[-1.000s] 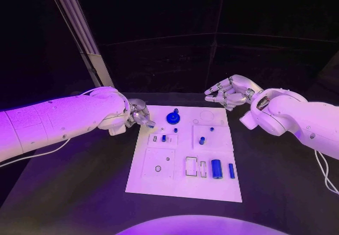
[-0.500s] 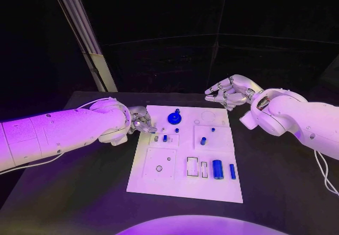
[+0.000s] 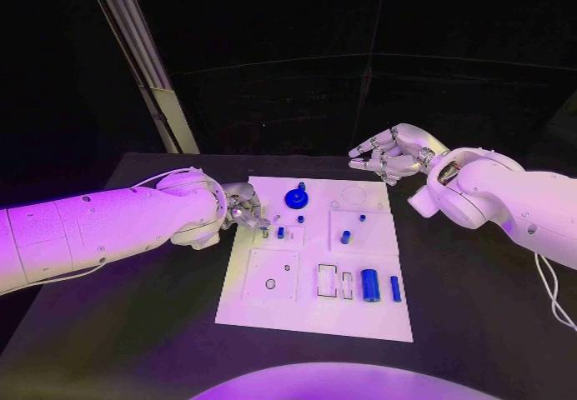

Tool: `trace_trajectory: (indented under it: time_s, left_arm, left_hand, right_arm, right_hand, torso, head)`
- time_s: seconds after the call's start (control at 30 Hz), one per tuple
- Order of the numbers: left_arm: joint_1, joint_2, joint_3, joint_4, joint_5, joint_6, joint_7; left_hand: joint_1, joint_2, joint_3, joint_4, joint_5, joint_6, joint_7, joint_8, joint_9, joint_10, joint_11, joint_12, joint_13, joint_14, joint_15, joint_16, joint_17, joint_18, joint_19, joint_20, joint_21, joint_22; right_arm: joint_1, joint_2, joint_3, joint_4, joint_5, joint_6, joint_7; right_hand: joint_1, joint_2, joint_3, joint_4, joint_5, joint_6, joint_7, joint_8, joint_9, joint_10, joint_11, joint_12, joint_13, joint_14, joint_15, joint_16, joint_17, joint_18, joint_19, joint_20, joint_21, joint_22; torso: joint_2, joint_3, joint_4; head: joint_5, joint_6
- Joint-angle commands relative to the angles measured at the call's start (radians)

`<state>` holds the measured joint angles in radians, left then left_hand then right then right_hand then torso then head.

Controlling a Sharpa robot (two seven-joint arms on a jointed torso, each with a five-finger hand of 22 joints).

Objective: Assemble the parts on the task board

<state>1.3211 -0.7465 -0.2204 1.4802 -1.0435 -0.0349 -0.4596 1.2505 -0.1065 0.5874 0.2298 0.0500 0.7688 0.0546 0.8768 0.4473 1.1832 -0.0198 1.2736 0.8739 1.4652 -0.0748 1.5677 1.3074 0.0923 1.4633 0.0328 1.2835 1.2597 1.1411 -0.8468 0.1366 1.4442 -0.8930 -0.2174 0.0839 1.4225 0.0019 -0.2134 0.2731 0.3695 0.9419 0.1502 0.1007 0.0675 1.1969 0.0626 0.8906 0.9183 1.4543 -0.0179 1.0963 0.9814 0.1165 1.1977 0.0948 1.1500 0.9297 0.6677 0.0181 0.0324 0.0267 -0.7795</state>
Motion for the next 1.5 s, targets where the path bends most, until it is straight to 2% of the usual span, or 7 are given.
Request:
trace_trajectory:
  time_s: [0.03,0.33,0.97,1.5]
  left_arm:
    - [0.001,0.005,-0.001,-0.005,-0.009,0.032,-0.009]
    - [-0.001,0.024,-0.005,-0.027,-0.009,0.052,-0.017]
    - [-0.004,0.030,-0.007,-0.037,-0.009,0.110,-0.012]
    - [-0.008,0.039,-0.008,-0.041,-0.009,0.108,-0.001]
  left_hand:
    - [-0.010,-0.004,0.103,-0.097,0.003,0.006,-0.003,0.007,0.000,0.006,0.001,0.001,0.000,0.106,-0.005,0.003,0.263,-0.015,0.009,-0.005,0.000,-0.001]
    - [-0.016,-0.006,0.103,-0.095,0.003,0.009,-0.004,0.008,-0.001,0.008,0.000,0.001,0.000,0.106,-0.006,0.003,0.263,-0.014,0.009,-0.006,-0.001,-0.002]
    - [-0.019,-0.014,0.102,-0.100,0.003,0.015,-0.009,0.010,-0.002,0.014,-0.004,0.003,0.006,0.106,-0.008,0.003,0.263,-0.014,0.009,-0.007,-0.002,-0.001]
    - [-0.021,-0.018,0.101,-0.103,0.002,0.017,-0.009,0.010,-0.003,0.015,-0.005,0.003,0.005,0.106,-0.009,0.003,0.263,-0.014,0.008,-0.008,-0.002,-0.001]
  right_arm:
    - [0.002,0.001,0.000,0.001,-0.001,-0.009,0.012]
    - [0.002,0.003,0.000,0.001,-0.001,-0.007,0.011]
    - [0.002,0.002,0.000,0.002,-0.001,-0.005,0.012]
    - [0.002,0.001,0.000,0.002,-0.001,0.004,0.008]
  right_hand:
    - [0.001,0.009,-0.007,-0.001,0.006,-0.008,0.000,0.004,0.001,-0.009,-0.001,0.002,-0.002,0.007,0.002,-0.003,-0.001,0.016,-0.001,0.000,-0.002,-0.001]
    - [0.001,0.009,-0.007,-0.001,0.006,-0.008,0.000,0.004,0.001,-0.009,-0.001,0.002,-0.002,0.007,0.002,-0.003,-0.001,0.016,-0.001,0.000,-0.002,-0.001]
    - [0.001,0.009,-0.007,-0.001,0.006,-0.008,0.000,0.004,0.001,-0.009,-0.001,0.002,-0.002,0.007,0.002,-0.003,-0.001,0.016,-0.001,0.000,-0.002,-0.001]
    - [-0.001,0.009,-0.010,0.001,0.008,-0.008,0.001,0.004,0.001,-0.008,-0.001,0.004,-0.001,0.008,0.002,-0.003,0.002,0.016,0.000,0.000,-0.002,-0.001]
  torso:
    - [0.000,-0.0006,0.0000]
    - [0.000,-0.0004,-0.0003]
    - [-0.001,-0.0001,0.0004]
    - [0.000,-0.0002,0.0015]
  head:
    - [-0.001,-0.004]
    - [-0.003,-0.007]
    - [-0.007,-0.012]
    - [-0.009,-0.011]
